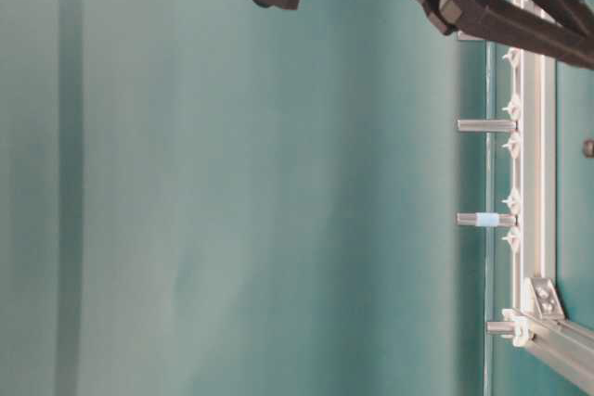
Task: Insert the wire through the string loop located in the center.
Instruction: 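Pull the plug leftward with the left gripper, drawing cable through loop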
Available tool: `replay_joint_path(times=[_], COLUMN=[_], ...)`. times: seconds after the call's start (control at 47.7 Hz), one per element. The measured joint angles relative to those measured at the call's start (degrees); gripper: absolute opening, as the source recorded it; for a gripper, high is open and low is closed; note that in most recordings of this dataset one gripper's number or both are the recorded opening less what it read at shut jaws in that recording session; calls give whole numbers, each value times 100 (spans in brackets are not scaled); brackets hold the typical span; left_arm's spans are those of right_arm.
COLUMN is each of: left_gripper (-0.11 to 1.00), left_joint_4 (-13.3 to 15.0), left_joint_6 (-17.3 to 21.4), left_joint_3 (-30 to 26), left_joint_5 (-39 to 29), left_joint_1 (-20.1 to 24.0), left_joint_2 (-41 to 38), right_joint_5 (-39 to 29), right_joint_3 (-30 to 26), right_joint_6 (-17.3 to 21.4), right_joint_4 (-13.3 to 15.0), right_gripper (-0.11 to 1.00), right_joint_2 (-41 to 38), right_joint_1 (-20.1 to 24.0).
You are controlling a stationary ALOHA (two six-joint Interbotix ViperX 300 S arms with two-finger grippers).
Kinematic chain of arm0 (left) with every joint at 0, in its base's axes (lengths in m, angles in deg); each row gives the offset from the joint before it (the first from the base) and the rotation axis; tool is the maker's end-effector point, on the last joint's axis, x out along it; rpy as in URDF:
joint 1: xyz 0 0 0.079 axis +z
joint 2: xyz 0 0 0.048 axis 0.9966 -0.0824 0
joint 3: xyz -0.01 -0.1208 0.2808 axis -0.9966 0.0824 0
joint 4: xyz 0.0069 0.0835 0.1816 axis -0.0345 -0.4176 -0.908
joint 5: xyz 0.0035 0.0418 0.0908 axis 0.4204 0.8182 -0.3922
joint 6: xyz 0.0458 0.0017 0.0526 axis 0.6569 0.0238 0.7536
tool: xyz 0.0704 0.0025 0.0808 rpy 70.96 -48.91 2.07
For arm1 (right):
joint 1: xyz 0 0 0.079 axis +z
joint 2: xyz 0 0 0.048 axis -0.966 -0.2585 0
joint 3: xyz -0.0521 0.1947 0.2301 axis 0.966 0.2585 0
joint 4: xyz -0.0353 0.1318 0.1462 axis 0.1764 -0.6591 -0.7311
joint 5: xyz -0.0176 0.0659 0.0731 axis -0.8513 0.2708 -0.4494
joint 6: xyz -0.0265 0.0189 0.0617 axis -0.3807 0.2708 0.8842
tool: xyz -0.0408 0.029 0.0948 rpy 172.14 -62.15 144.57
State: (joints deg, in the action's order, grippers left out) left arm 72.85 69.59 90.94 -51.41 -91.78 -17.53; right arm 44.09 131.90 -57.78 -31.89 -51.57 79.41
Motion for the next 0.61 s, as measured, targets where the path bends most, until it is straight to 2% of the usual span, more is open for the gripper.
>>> replay_joint_path(times=[0.21,0.608], left_gripper=[13,13], left_joint_4=[0,0], left_joint_6=[-18,-26], left_joint_3=[9,9], left_joint_5=[44,62], left_joint_1=[-62,-88], left_joint_2=[-334,-352], right_joint_5=[0,0], right_joint_3=[0,18], right_joint_6=[0,0], right_joint_4=[0,0], right_gripper=[57,57], right_joint_2=[0,-9], right_joint_1=[-9,0])
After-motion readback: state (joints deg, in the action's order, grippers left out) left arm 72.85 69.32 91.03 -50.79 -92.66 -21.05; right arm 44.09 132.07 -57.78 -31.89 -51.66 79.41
